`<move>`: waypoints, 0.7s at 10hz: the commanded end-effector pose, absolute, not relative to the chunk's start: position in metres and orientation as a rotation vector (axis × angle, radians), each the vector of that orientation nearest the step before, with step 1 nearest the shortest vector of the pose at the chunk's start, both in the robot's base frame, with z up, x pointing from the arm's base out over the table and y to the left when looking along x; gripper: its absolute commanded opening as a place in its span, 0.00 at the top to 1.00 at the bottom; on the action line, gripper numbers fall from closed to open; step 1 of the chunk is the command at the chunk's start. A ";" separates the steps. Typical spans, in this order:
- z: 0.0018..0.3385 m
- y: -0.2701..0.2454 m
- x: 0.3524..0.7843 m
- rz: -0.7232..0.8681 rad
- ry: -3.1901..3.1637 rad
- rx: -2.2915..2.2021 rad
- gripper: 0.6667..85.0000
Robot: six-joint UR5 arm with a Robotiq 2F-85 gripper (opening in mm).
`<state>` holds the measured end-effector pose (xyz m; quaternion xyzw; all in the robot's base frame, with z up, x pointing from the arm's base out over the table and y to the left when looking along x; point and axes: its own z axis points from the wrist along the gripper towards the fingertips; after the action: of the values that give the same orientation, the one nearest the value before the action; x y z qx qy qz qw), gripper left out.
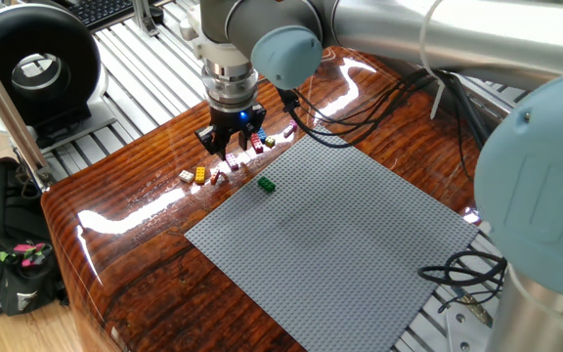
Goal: Build with small Lego blocks
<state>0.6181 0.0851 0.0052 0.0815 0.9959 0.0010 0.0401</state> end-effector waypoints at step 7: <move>0.004 0.087 0.621 0.061 3.066 0.219 0.55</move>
<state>0.6202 0.0858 0.0031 0.0699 0.9968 0.0122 0.0355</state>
